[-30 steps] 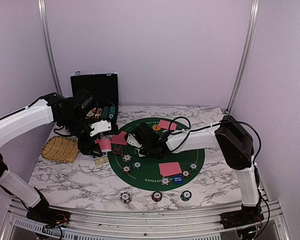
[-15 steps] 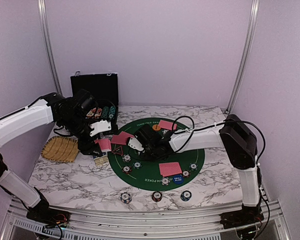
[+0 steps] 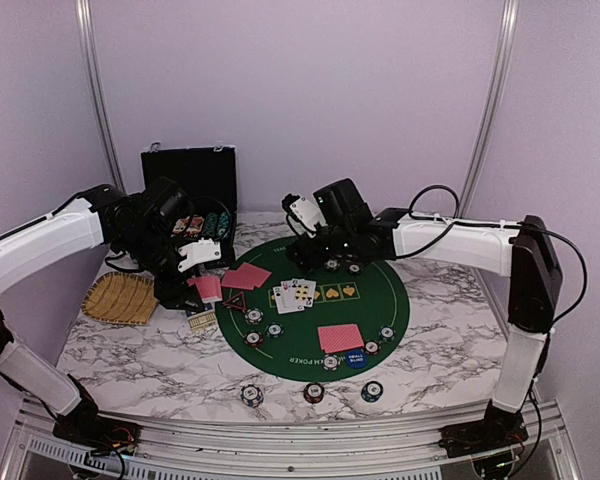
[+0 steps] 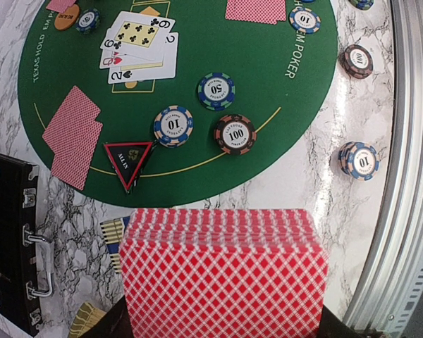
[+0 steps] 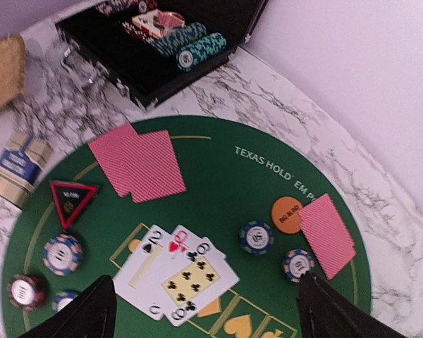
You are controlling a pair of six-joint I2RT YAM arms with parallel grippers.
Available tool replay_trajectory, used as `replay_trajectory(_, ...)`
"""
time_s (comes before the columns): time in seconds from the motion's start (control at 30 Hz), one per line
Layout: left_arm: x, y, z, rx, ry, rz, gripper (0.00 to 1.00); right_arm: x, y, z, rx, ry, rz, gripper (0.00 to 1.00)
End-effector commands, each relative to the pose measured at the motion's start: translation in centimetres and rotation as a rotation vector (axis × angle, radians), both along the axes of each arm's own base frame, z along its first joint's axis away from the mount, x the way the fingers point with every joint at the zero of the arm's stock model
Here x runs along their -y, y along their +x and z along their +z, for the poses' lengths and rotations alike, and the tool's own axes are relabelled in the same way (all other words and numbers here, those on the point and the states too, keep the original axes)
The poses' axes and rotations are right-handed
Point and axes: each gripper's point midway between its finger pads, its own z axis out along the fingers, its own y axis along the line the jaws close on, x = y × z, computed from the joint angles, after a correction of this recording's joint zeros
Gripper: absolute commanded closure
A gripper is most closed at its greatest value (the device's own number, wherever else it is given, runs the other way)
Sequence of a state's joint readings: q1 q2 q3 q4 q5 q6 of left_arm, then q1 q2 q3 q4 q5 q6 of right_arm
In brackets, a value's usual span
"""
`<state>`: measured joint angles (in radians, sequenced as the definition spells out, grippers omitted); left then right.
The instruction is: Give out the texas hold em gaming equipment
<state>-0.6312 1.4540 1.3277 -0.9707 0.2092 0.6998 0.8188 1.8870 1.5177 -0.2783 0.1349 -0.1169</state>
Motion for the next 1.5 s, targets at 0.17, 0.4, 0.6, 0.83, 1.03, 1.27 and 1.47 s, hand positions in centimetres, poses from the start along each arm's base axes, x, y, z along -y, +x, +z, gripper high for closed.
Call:
replay_trajectory(0.17, 0.2, 0.0, 1.1, 0.019, -0.031, -0.009, 0.9, -5.3, -4.8, 6.4, -0.403, 0.523, 0.144, 0.01)
replay_trajectory(0.4, 0.2, 0.1, 1.1, 0.022, -0.031, -0.002, 0.9, -7.3, -6.9, 5.3, -0.66, 0.65, 0.176, 0.01)
replay_trajectory(0.6, 0.2, 0.1, 1.2, 0.023, -0.032, 0.0, 0.9, -8.9, -8.9, 4.5, -0.821, 0.756, 0.214, 0.01)
replay_trajectory(0.83, 0.3, 0.4, 1.2, 0.027, -0.033, 0.005, 0.9, -11.8, -11.8, 3.5, -0.947, 0.784, 0.27, 0.01)
replay_trajectory(1.03, 0.3, 0.4, 1.4, 0.032, -0.036, 0.006, 0.9, -13.5, -13.4, 2.8, -1.02, 0.806, 0.307, 0.01)
replay_trajectory(1.27, 0.4, 0.3, 1.5, 0.029, -0.045, 0.003, 0.9, -14.9, -14.9, 2.1, -1.085, 0.834, 0.35, 0.04)
replay_trajectory(1.47, 0.5, 0.3, 1.6, 0.026, -0.05, 0.001, 0.9, -16.1, -15.1, 1.6, -1.131, 0.862, 0.366, 0.08)
